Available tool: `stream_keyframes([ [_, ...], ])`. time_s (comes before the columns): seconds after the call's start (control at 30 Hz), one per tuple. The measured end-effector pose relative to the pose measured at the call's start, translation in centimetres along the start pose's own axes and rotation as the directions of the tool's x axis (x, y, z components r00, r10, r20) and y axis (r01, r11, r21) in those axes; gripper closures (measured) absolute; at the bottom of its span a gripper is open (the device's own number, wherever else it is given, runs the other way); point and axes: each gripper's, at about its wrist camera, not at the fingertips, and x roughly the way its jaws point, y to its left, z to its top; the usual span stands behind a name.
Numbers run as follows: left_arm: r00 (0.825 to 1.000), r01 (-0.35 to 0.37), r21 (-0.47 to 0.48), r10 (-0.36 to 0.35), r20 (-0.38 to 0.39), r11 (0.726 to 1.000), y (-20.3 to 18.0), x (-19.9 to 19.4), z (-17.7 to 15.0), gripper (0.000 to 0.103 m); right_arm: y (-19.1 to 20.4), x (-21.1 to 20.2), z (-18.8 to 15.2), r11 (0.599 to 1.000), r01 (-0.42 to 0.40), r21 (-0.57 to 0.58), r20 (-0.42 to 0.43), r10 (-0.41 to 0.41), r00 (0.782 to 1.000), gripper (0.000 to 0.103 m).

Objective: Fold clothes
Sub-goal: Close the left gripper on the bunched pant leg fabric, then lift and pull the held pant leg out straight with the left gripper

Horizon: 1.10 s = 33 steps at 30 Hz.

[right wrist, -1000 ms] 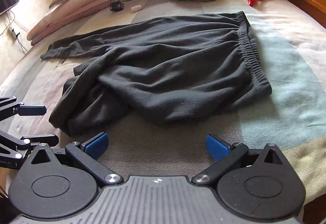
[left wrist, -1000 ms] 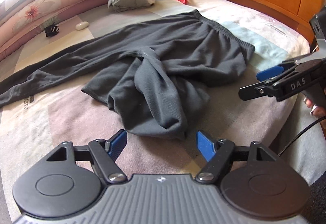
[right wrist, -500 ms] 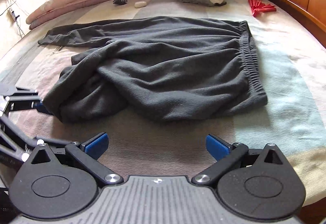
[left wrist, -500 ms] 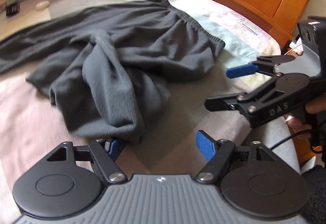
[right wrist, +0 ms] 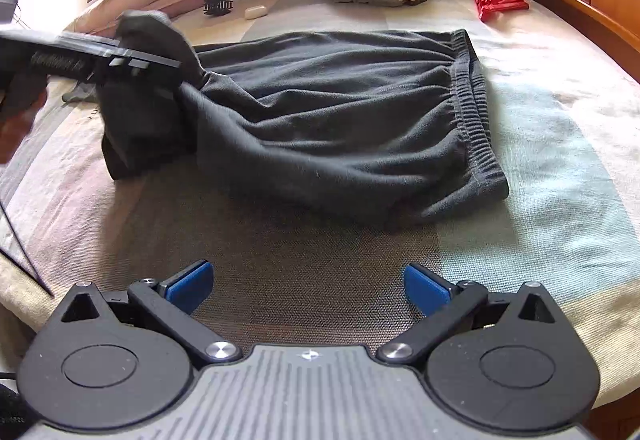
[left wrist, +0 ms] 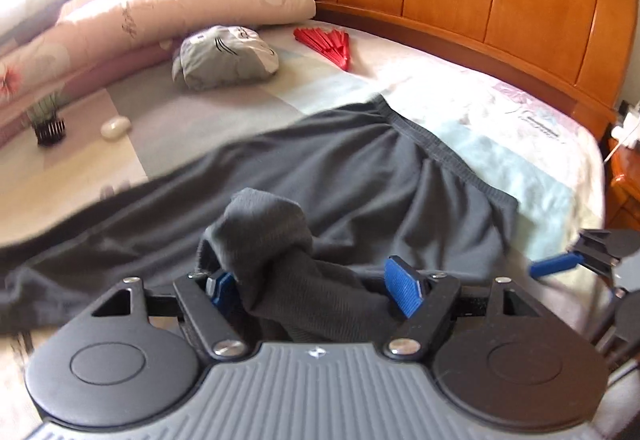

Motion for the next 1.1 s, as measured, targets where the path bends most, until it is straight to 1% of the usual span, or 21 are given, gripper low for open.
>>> stream_keyframes([
  [0.17, 0.999, -0.03, -0.025, 0.029, -0.039, 0.999, 2.2, 4.0, 2.5, 0.027, -0.2, 0.1, 0.1, 1.0, -0.001, 0.007, 0.001, 0.001, 1.0, 0.0],
  [0.3, 0.994, -0.02, -0.095, 0.01, -0.113, 0.995, 3.5, 7.1, 2.9, 0.027, -0.1, 0.0, 0.0, 1.0, 0.002, 0.007, 0.0, -0.002, 1.0, 0.0],
  [0.43, 0.983, -0.016, -0.162, -0.014, -0.183, 0.987, 4.7, 10.1, 3.2, 0.027, 0.2, -0.4, -0.1, 1.0, 0.0, 0.005, 0.0, 0.0, 1.0, 0.0],
  [0.5, 0.985, -0.005, -0.16, -0.023, -0.17, 0.987, 4.5, 9.3, 3.2, 0.027, 0.4, -0.6, -0.2, 1.0, -0.006, 0.003, 0.002, 0.006, 1.0, 0.0],
  [0.57, 0.988, 0.001, -0.137, -0.022, -0.152, 0.991, 4.2, 7.7, 3.2, 0.027, 0.6, -0.7, -0.2, 1.0, -0.007, 0.0, 0.004, 0.007, 1.0, 0.0],
  [0.7, 0.994, 0.0, -0.082, -0.009, -0.111, 0.997, 3.6, 3.1, 3.0, 0.027, 1.2, -1.0, -0.2, 1.0, -0.018, -0.012, 0.015, 0.018, 1.0, 0.0],
  [0.8, 0.997, -0.016, -0.041, 0.013, -0.078, 0.999, 3.2, -0.2, 2.2, 0.027, 1.8, -1.4, -0.2, 0.999, -0.03, -0.029, 0.024, 0.031, 0.999, 0.0],
  [0.93, 0.997, -0.042, -0.031, 0.04, -0.065, 0.999, 2.8, -3.3, -0.4, 0.026, 2.7, -2.0, -0.3, 0.998, -0.037, -0.051, 0.03, 0.039, 0.999, 0.0],
  [1.1, 0.991, -0.082, -0.031, 0.078, -0.106, 0.996, 1.7, -4.4, -5.1, 0.026, 3.2, -2.2, -0.5, 0.997, -0.044, -0.06, 0.026, 0.046, 0.999, 0.0],
])
